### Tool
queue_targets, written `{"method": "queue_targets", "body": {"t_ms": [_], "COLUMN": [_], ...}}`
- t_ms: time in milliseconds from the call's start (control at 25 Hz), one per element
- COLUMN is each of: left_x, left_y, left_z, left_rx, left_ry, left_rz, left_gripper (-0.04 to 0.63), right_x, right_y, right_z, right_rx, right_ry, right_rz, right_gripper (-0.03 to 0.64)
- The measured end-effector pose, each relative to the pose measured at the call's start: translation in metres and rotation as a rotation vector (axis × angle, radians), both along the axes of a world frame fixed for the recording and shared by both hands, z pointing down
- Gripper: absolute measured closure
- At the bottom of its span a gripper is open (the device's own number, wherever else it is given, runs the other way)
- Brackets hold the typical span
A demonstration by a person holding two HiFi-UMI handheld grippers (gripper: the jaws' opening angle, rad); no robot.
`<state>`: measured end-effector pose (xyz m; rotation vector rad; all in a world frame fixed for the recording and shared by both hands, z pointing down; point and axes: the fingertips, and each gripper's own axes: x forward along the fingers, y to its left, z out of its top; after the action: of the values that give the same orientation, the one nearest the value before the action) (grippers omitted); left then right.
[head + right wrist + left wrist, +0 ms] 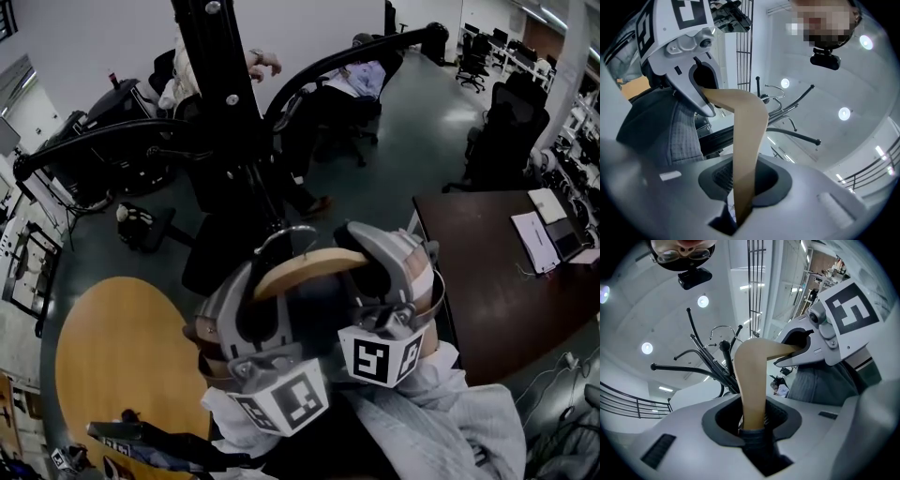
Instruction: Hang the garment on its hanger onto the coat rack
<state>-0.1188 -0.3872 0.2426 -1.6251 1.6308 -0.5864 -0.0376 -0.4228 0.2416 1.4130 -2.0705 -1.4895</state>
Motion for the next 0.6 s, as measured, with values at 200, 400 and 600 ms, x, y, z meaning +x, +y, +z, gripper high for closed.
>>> {"method": "queue_targets", "body": {"t_ms": [200, 400, 600], "left_x": [0.003, -0.01, -0.025], "left_y": [-0.006, -0.041, -0.062], "left_z": [0.005, 0.001, 0.016], "left_rx": [-0.011, -0.041, -0.079], "left_ry": [0.012, 0.029, 0.041], "left_rz": [-0.019, -0.048, -0.084], "left_gripper": [0.489, 0.489, 0.489], "right_x": [0.002, -0.013, -0.029], "right_y": [-0.008, -0.045, -0.068], "right_z": [0.004, -0.001, 0.015], "right_rx": [0.001, -0.035, -0.079], "right_ry": [0.021, 0.049, 0.073], "right_rz": [-0.031, -0.066, -0.102], "right_gripper": [0.56, 0.558, 0.558]}}
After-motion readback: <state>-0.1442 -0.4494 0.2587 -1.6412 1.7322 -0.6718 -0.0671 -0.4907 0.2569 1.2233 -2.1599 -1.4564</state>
